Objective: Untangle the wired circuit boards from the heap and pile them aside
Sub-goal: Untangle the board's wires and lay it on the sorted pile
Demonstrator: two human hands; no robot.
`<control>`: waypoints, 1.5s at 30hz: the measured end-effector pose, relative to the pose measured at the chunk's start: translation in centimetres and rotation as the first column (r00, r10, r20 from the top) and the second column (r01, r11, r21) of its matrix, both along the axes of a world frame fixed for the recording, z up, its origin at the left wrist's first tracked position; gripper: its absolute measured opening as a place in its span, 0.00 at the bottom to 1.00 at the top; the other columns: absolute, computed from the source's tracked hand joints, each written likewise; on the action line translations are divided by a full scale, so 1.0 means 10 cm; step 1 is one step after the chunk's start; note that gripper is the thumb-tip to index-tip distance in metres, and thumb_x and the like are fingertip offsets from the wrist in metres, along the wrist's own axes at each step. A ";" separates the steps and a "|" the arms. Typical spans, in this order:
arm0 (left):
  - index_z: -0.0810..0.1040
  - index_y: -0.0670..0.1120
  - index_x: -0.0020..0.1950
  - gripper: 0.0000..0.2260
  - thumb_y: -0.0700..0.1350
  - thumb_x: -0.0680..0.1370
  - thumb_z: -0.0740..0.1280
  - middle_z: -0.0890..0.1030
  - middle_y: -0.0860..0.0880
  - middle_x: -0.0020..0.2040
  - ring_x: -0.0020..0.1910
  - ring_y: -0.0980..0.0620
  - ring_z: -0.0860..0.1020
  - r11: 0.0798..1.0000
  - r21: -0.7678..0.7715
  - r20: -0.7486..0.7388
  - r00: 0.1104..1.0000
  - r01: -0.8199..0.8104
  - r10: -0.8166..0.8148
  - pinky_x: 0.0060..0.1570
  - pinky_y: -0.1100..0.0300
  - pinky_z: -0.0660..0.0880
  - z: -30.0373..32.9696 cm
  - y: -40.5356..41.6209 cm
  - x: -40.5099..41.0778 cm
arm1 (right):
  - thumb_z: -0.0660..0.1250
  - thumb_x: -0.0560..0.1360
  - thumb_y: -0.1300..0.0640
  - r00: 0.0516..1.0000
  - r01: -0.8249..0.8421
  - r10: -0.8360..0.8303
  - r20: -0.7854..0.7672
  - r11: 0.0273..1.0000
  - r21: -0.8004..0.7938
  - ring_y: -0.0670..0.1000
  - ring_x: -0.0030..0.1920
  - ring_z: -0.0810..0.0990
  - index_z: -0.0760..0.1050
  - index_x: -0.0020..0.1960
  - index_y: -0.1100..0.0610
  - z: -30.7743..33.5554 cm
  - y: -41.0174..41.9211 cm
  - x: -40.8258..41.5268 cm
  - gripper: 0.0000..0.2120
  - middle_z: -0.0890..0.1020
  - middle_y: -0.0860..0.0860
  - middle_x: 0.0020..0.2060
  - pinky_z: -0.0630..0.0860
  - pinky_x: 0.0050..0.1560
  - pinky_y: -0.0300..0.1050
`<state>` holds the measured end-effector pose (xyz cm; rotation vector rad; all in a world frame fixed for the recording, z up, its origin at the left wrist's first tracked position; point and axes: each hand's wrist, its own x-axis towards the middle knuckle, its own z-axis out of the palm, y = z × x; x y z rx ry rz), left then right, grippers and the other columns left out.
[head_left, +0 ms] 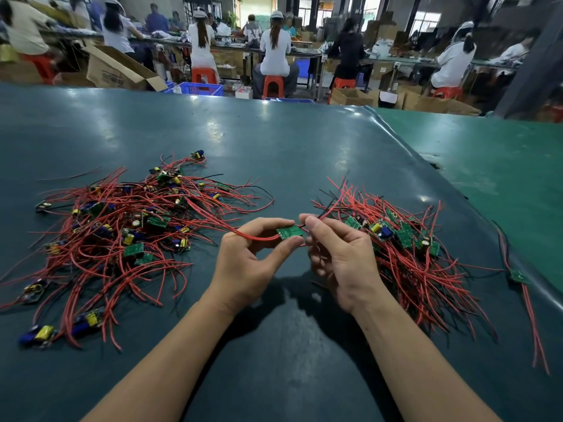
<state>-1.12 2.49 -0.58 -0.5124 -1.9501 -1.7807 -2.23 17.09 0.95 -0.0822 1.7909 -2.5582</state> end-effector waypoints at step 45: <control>0.86 0.44 0.48 0.10 0.45 0.77 0.65 0.83 0.41 0.45 0.45 0.43 0.77 0.877 0.424 0.263 0.896 0.226 -0.358 0.43 0.58 0.77 0.05 -0.09 -0.04 | 0.67 0.73 0.45 0.975 -0.180 0.198 -0.097 0.969 0.169 0.48 0.19 0.66 0.80 0.40 0.55 -0.08 -0.17 0.14 0.14 0.71 0.60 0.30 0.64 0.19 0.36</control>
